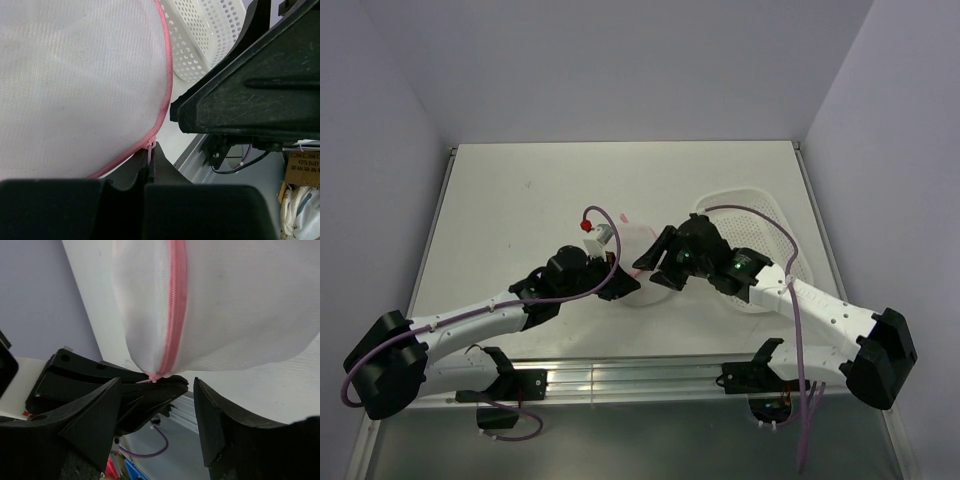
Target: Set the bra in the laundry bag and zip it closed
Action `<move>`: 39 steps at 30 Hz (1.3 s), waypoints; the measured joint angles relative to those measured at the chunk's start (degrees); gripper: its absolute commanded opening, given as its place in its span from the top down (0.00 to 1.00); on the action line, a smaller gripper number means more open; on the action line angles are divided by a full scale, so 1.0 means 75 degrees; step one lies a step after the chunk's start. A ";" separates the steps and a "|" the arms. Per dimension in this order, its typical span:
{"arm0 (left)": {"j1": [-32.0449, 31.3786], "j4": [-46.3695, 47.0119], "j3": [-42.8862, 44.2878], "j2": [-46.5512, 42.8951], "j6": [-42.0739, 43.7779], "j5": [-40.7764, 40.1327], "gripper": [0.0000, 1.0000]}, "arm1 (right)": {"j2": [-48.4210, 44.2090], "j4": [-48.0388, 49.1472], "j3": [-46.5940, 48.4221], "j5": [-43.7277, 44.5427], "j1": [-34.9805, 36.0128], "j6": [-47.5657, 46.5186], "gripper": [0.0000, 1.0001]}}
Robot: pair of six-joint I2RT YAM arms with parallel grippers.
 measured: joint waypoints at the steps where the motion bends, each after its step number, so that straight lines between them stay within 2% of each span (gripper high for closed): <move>1: 0.0000 -0.0003 0.0000 -0.0003 0.0000 0.0000 1.00 | -0.0017 0.0070 -0.0026 0.0017 0.0009 0.0073 0.36; 14: 0.0000 -0.0009 0.0000 -0.0003 0.0000 0.0012 1.00 | 0.0105 0.0638 -0.0289 0.0079 0.0119 0.0536 0.50; 15: 0.0000 -0.0009 0.0000 -0.0003 -0.0003 0.0015 1.00 | 0.0117 0.0638 -0.0289 0.0096 0.0119 0.0542 0.56; 17: 0.0000 -0.0009 0.0000 -0.0003 -0.0003 0.0020 1.00 | 0.0137 0.0673 -0.0294 0.0117 0.0119 0.0574 0.62; 18: 0.0000 -0.0009 0.0000 -0.0003 0.0000 0.0020 1.00 | 0.0157 0.0697 -0.0300 0.0134 0.0119 0.0583 0.72; 21: 0.0000 -0.0012 0.0000 -0.0006 0.0000 0.0020 1.00 | 0.0251 0.0708 -0.0315 0.0178 0.0119 0.0600 0.88; 24: 0.0000 -0.0102 0.0000 -0.0038 0.0000 0.0003 1.00 | 0.0358 0.0764 -0.0326 0.0169 0.0119 0.0592 0.97; 27: 0.0000 -0.0213 -0.0003 -0.0102 0.0006 -0.0015 1.00 | 0.0420 0.0775 -0.0323 0.0128 0.0099 0.0516 1.00; 32: 0.0029 -0.0635 -0.0009 -0.0449 0.0032 -0.0230 1.00 | 0.0525 0.0641 -0.0090 -0.0181 -0.0198 0.0067 1.00; 39: 0.0656 -0.1008 -0.0166 -0.0933 0.0023 -0.0297 1.00 | 0.0924 0.0000 0.0982 -0.0691 -0.0991 -0.1172 1.00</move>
